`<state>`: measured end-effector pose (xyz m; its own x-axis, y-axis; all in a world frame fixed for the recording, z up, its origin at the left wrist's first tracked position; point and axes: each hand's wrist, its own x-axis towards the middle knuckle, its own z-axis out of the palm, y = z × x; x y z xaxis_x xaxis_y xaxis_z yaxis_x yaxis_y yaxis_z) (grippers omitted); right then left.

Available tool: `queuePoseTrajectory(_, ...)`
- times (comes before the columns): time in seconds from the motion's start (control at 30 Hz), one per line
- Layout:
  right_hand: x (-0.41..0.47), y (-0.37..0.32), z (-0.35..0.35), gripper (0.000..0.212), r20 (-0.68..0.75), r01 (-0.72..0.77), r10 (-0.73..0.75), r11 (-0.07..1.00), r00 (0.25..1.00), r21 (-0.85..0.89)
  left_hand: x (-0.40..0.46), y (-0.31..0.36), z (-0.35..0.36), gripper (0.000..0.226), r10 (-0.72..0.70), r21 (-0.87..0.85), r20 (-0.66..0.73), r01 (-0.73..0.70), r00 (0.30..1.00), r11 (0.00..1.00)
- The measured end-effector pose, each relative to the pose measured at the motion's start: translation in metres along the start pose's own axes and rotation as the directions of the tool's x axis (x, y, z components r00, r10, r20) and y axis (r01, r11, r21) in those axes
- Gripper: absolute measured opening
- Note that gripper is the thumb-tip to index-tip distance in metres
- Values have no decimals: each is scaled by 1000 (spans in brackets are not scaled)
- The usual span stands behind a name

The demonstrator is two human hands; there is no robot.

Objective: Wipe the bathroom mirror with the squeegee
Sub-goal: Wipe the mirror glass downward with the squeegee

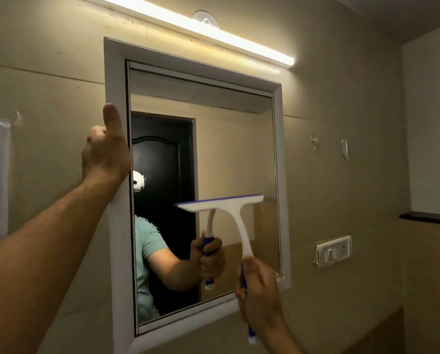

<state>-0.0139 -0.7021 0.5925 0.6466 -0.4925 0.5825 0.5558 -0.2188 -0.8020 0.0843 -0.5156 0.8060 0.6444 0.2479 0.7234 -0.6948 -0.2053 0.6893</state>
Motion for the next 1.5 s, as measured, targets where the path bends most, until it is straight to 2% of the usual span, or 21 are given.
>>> queuePoseTrajectory(0.1,20,-24,-2,47,-19,48,-49,996,999,-71,-25,-24,-4,81,-100,-42,28,101,995,994)
queuePoseTrajectory(0.23,35,-44,-7,41,11,7,-7,1000,1000,-31,-46,-43,-6,74,-138,-65,15,139,990,988)
queuePoseTrajectory(0.5,-37,20,-25,51,-20,-225,226,973,974,44,-59,-38,-5,56,-147,-52,21,148,989,988)
queuePoseTrajectory(0.57,-40,22,-23,52,-16,-234,235,972,972,34,-58,-43,-7,53,-171,-46,18,172,985,984)
queuePoseTrajectory(0.8,2,-9,-13,53,25,-111,111,994,994,6,-59,-41,-10,55,-183,-56,8,183,983,982)
queuePoseTrajectory(1.03,-51,35,-20,59,-31,-282,283,959,959,17,-59,-43,-11,52,-176,-80,23,177,984,981)
queuePoseTrajectory(1.23,-62,38,-23,53,-60,-307,306,952,950,-6,-58,-44,-16,62,-197,-177,41,201,980,963)
queuePoseTrajectory(1.3,-52,26,-22,42,-25,-259,260,965,965,33,-63,-47,-17,63,-205,-202,81,218,975,955)
queuePoseTrajectory(1.4,-39,11,-17,24,11,-195,195,975,981,111,-78,-58,-17,51,-234,-173,138,256,962,951)
queuePoseTrajectory(1.5,-47,32,-16,28,-4,-187,191,963,982,196,-91,-65,-17,44,-206,-153,177,233,963,960)
